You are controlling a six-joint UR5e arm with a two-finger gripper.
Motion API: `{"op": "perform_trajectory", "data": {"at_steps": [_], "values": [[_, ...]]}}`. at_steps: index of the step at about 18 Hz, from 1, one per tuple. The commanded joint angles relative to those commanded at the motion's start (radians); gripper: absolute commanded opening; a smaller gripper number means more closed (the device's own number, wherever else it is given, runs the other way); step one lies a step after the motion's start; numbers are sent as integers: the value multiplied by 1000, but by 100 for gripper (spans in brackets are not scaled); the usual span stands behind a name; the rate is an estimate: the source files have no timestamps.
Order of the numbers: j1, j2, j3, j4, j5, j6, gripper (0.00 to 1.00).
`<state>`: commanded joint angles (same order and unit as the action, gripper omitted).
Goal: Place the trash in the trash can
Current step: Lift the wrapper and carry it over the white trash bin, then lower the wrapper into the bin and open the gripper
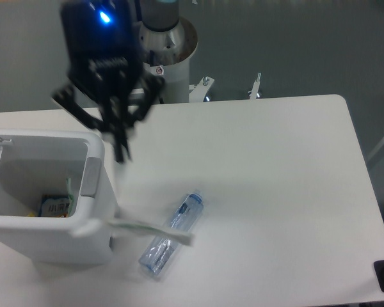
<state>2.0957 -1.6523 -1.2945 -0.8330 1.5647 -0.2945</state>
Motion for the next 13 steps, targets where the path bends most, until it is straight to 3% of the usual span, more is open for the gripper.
{"op": "perform_trajectory", "data": {"at_steps": [2,7,13], "values": [[-26,34,-45,0,-17,-8,0],[-39,40,-83,0,-121,-11,0],[-74,49,-206,0,-147,-17,0]]}}
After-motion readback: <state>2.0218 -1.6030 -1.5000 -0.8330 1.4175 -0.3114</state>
